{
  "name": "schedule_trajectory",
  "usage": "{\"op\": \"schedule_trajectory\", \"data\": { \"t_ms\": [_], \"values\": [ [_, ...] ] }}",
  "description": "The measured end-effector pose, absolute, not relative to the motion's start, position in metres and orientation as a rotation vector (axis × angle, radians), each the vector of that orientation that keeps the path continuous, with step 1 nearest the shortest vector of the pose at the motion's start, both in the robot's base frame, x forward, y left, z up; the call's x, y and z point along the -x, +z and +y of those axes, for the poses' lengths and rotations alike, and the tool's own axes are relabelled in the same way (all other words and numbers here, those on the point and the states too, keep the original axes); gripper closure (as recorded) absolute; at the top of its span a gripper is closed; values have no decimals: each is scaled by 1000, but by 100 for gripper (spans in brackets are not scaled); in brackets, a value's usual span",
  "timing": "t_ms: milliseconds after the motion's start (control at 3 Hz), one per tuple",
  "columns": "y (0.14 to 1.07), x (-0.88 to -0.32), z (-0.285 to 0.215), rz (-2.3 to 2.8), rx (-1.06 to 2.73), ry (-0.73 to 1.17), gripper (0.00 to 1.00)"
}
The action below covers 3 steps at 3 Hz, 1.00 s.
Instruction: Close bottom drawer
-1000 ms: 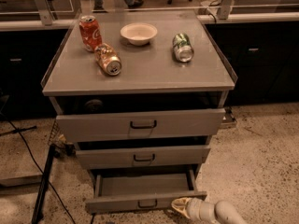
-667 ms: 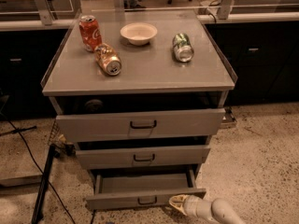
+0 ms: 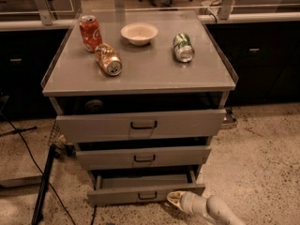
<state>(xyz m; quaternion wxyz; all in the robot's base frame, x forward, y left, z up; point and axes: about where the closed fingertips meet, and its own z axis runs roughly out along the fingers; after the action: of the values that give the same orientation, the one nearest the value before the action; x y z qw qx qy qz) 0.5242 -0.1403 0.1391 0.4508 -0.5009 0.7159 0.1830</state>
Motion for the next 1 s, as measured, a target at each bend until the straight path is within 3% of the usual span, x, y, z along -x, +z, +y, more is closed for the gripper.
{"op": "schedule_trajectory", "data": {
  "t_ms": [1000],
  "values": [
    [131, -569, -121, 1769, 1354, 284, 100]
  ]
}}
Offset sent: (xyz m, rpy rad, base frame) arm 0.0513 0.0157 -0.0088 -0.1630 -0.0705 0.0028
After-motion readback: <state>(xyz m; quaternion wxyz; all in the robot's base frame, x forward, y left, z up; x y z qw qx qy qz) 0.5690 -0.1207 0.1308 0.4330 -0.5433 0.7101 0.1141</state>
